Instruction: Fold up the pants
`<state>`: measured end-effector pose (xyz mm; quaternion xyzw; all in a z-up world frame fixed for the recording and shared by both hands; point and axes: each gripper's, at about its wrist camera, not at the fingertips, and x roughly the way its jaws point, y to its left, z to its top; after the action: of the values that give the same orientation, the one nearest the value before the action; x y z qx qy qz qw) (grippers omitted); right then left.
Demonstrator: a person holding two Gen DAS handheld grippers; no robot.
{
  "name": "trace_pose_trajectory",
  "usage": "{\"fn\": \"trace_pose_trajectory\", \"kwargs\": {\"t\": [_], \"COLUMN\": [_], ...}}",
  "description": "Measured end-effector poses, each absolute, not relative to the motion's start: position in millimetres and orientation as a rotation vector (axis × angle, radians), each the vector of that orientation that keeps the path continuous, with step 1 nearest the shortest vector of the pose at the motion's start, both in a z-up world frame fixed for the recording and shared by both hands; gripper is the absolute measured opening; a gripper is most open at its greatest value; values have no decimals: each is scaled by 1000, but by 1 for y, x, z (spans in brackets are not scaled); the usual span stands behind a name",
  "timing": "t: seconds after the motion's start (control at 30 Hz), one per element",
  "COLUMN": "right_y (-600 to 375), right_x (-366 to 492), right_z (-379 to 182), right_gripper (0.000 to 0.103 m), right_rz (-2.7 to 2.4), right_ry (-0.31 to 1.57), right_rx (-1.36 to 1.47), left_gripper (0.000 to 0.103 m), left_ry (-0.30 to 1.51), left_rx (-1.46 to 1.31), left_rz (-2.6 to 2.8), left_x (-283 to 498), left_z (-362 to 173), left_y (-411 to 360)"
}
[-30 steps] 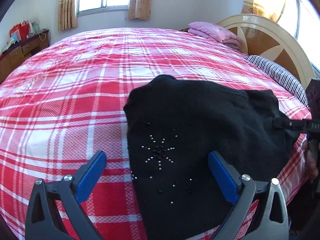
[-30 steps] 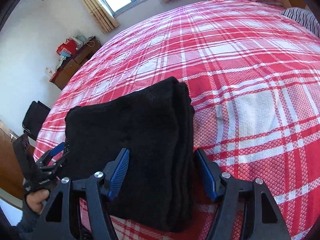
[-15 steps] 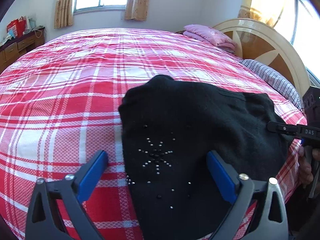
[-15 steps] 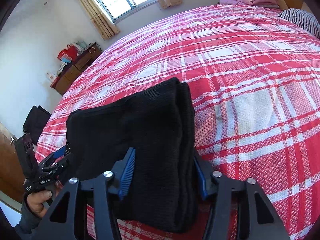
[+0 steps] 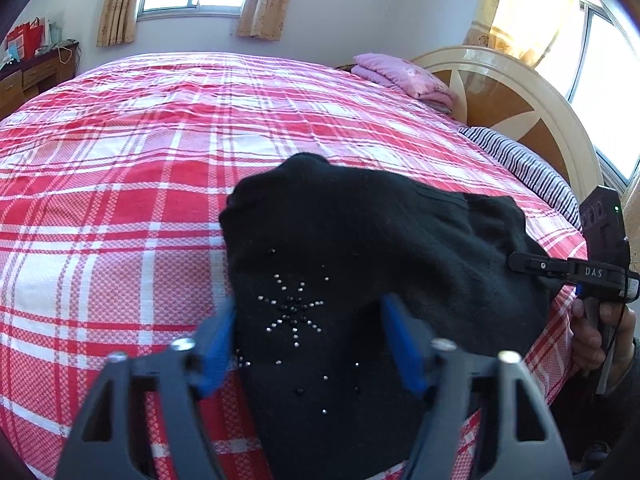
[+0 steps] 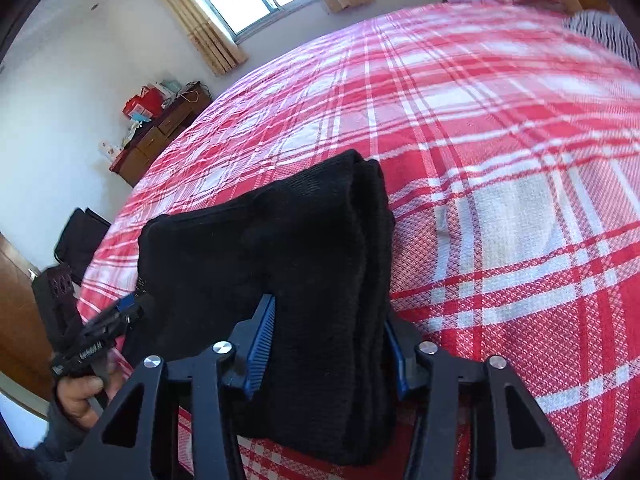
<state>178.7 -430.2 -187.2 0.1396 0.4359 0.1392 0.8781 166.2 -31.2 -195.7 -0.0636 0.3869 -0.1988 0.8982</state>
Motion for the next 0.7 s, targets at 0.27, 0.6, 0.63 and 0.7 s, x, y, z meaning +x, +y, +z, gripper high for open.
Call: {"fn": "trace_pose_trajectory", "kwargs": {"t": [0.27, 0.6, 0.63, 0.7], "right_y": [-442, -428, -427, -425], "right_x": [179, 167, 167, 166], "right_z": [-189, -176, -174, -171], "right_gripper": [36, 28, 27, 26], "right_rz": [346, 330, 329, 329], "right_ry": [910, 861, 856, 845], "right_rx": [394, 306, 298, 284], "left_gripper": [27, 15, 14, 14], "left_ry": [804, 776, 774, 769], "left_rx": [-187, -166, -167, -163], "left_rz": [-418, -424, -425, -428], "left_x": [167, 158, 158, 157], "left_z": [-197, -182, -181, -178], "left_y": [-20, -20, -19, -19]}}
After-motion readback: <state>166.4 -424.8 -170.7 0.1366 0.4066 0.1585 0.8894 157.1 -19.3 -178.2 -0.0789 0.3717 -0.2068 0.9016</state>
